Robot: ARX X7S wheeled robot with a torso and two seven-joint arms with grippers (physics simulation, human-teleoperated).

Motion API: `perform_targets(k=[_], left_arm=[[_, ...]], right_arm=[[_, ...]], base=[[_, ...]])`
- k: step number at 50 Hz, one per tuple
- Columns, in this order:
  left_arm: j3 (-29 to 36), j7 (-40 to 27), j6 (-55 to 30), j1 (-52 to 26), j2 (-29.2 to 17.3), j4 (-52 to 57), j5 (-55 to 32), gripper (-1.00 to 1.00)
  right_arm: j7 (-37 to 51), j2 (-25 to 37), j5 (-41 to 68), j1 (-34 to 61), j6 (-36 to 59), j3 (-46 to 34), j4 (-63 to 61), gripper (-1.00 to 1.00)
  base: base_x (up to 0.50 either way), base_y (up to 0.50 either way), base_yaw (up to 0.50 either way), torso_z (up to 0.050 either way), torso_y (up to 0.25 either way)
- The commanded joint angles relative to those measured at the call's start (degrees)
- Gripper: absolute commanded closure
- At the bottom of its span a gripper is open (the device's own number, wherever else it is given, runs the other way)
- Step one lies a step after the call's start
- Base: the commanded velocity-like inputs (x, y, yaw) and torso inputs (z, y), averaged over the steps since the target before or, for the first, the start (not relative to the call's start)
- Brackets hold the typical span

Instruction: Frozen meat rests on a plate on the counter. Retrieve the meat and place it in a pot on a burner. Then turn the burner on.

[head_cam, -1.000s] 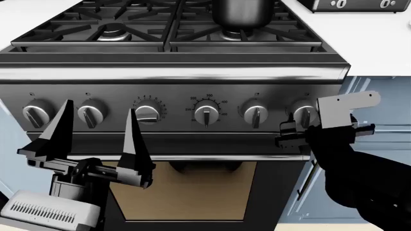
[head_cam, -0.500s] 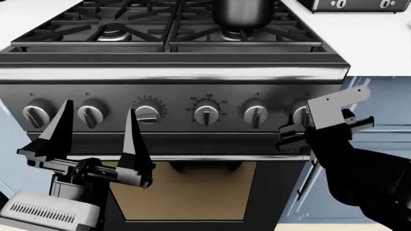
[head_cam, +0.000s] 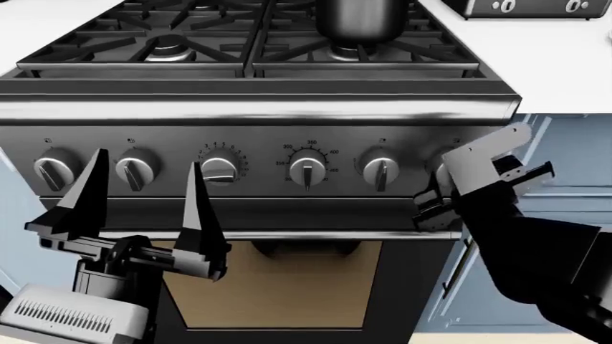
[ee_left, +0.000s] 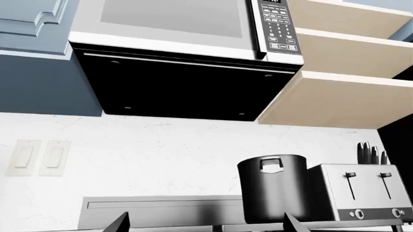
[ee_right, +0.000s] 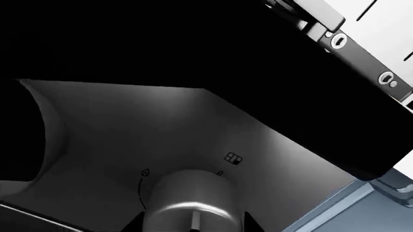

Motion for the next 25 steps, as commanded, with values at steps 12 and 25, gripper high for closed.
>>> perform_targets(k=[12,25], left_arm=[[0.17,-0.32,0.15,-0.17,-0.15,-0.07,0.14,-1.00],[0.25,-0.47,0.13,0.07,-0.48,0.58,-0.14,-1.00]], right_arm=[[-5.48,-3.13,4.88,0.55,1.62,-4.31,-1.54,1.00],[-4.64,-2.28,5.61,0.39,1.56,-3.85,-3.47,1.00]], base=[[0.00,0.00,0.01,0.000,0.000],[0.00,0.00,0.00,0.000,0.000]])
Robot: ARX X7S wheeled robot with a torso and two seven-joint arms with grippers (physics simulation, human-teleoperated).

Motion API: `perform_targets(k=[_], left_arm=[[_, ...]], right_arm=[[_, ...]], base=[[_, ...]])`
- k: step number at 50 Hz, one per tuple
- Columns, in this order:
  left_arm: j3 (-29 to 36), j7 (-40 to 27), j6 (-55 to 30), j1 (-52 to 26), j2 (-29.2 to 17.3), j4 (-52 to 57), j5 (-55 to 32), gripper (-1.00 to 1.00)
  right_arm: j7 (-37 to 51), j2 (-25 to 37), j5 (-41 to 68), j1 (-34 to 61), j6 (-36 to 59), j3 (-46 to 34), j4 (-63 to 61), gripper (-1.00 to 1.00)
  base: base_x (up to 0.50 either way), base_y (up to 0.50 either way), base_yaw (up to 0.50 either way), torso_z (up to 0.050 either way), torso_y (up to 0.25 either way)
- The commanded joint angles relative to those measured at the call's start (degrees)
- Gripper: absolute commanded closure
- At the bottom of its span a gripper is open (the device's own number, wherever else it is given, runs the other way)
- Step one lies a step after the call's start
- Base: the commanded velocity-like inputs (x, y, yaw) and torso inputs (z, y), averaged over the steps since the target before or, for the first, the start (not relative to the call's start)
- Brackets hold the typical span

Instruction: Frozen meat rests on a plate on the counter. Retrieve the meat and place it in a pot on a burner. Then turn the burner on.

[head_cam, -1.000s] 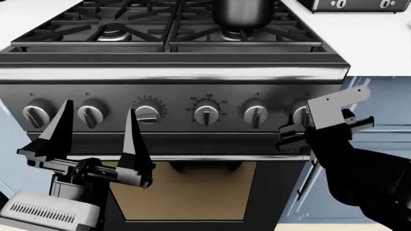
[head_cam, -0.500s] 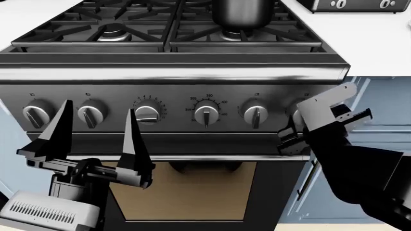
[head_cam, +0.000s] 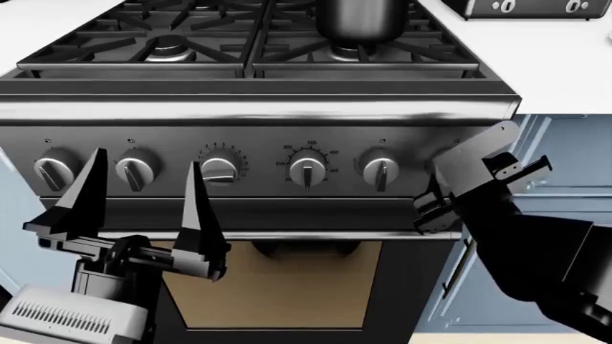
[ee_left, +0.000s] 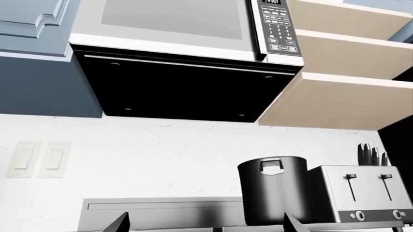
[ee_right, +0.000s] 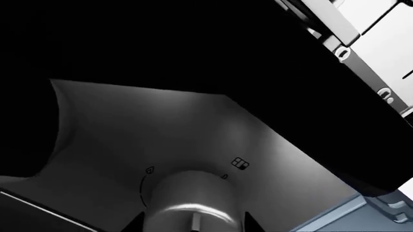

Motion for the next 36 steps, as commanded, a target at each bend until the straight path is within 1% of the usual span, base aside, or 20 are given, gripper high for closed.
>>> perform_targets(k=[1,7,8,15,17,21,36], left_arm=[[0.09,-0.12,0.05,0.18,-0.24,0.43,-0.13,-1.00],[0.12,-0.24,0.17,0.30,-0.30,0.63,-0.03,-1.00],[0.13,-0.26,0.17,0.30,-0.30,0.64,-0.02,-1.00],[0.22,-0.35,0.22,0.21,-0.28,0.51,0.06,-1.00],[0.28,-0.29,0.31,0.06,-0.23,0.11,0.01,-1.00],[0.33,-0.30,0.35,0.01,-0.24,-0.06,-0.04,-1.00],[0.52,-0.50,0.44,0.05,-0.34,0.03,0.21,-1.00]], right_arm=[[-3.61,-1.50,8.01,-1.86,-3.45,-2.26,-2.96,1.00],[-3.02,-0.83,8.60,-2.23,-4.11,-1.71,-3.80,1.00],[-2.91,-0.70,8.66,-2.25,-4.20,-1.62,-4.01,-1.00],[-1.64,0.37,9.15,-2.40,-4.84,-0.89,-5.60,-1.00],[1.32,1.87,9.70,-2.73,-5.23,-0.28,-8.47,-1.00],[3.60,3.14,10.16,-2.85,-5.34,0.19,-10.85,-1.00],[6.95,4.93,10.49,-2.62,-4.94,0.83,-14.72,-1.00]], base=[[-0.01,0.00,0.00,0.000,0.000],[0.00,0.00,0.00,0.000,0.000],[-0.01,0.00,0.00,0.000,0.000],[0.00,0.00,0.00,0.000,0.000],[0.00,0.00,0.00,0.000,0.000],[0.00,0.00,0.00,0.000,0.000],[0.00,0.00,0.00,0.000,0.000]])
